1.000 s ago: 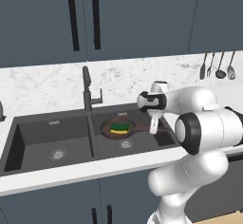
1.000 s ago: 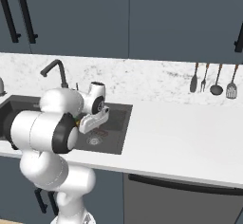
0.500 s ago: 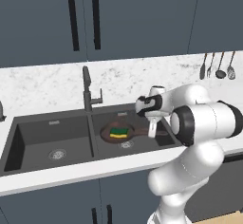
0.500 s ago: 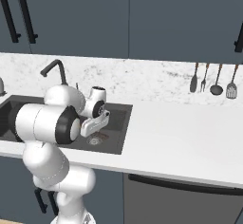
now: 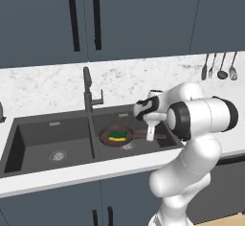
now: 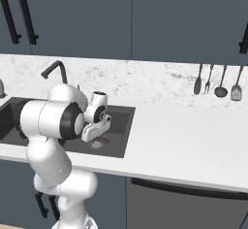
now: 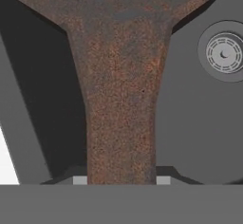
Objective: Pick the pan and sponge and place them into the sink. Then turn on the water.
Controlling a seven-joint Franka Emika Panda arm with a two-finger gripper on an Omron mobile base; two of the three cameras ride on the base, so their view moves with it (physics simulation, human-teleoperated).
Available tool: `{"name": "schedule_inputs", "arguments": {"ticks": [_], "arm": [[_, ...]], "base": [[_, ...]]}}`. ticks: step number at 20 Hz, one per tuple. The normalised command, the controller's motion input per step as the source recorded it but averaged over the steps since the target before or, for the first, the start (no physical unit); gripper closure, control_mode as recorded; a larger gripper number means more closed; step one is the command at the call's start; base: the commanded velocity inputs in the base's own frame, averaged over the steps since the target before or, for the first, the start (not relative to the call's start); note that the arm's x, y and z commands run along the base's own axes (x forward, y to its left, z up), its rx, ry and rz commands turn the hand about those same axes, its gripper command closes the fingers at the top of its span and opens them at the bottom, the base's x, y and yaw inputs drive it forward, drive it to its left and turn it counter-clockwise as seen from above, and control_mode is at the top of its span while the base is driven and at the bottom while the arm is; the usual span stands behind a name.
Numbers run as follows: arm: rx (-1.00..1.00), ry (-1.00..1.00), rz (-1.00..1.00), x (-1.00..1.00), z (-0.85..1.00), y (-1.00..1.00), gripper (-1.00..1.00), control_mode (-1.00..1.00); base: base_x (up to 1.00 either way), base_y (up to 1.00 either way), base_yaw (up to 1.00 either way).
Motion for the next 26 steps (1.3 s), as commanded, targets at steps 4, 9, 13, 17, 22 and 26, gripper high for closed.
{"name": "schedule_inputs", "arguments": {"ticks": [4,9,13,17,22,26], "arm": [[0.0,0.0,0.0,0.28,-0.32,0.0,1.0,-1.0],[0.0,0.0,0.0,0.33,-0.27,0.0,1.0,-1.0],[0.0,0.0,0.0,0.04,-0.42,0.0,1.0,-1.0],[0.0,0.0,0.0,0.0,-0.46,0.0,1.0,-1.0],[0.0,0.0,0.0,0.01,-0.48,0.0,1.0,-1.0],[0.0,0.0,0.0,0.0,-0.53,0.0,1.0,-1.0]], "base": [[0.0,0.0,0.0],[0.0,0.0,0.0],[0.0,0.0,0.0],[0.0,0.0,0.0],[0.0,0.0,0.0],[0.0,0.0,0.0]]}}
